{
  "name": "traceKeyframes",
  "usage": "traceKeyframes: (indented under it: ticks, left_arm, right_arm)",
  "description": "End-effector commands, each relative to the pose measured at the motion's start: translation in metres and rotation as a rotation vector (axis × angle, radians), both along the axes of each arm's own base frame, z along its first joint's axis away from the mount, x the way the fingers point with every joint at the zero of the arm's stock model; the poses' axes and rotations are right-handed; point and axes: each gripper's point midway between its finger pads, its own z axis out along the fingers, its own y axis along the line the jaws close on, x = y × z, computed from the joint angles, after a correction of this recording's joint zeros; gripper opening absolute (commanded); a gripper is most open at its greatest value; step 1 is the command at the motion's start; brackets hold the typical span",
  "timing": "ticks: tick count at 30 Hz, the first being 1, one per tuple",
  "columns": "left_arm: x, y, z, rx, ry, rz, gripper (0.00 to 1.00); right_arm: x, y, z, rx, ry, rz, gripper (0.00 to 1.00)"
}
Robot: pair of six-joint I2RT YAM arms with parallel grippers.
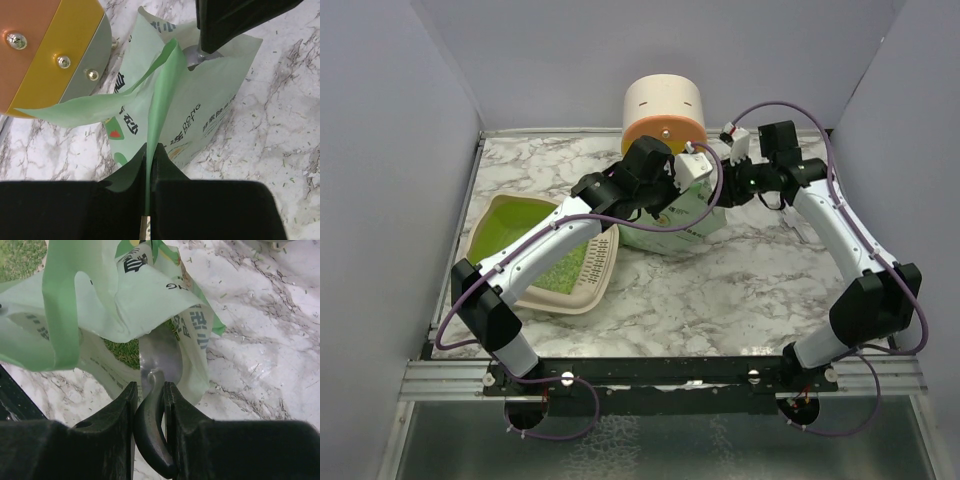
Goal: Fill the litter box with clean litter
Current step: 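Scoop the cat litter from the cat litter bag.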
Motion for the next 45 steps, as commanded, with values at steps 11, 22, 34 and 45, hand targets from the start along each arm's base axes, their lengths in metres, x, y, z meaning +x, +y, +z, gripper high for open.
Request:
traceKeyframes:
  ticks: [11, 22, 34, 45]
  left_arm:
    - [-0.009, -0.025, 0.062, -0.191, -0.113, -0.05, 0.0]
    - [-0.01, -0.029, 0.059, -0.195, -0.107, -0.056, 0.0]
    - [-0.011, -0.029, 0.046, -0.18, -0.09, -0.058, 0.0]
    - [-0.009, -0.033, 0.05, -0.192, -0.101, -0.066, 0.0]
  right_arm:
    - [0.005, 0.024, -0.01, 0.088, 0.087, 0.031, 0.01]
    - [0.011, 0.029, 0.033, 0.147, -0.004, 0.036, 0.01]
    - [0.008, 0.028, 0.019, 0.141, 0.033, 0.058, 0.01]
    - [-0.012, 0.027, -0.051, 0.117, 0.16, 0.106, 0.01]
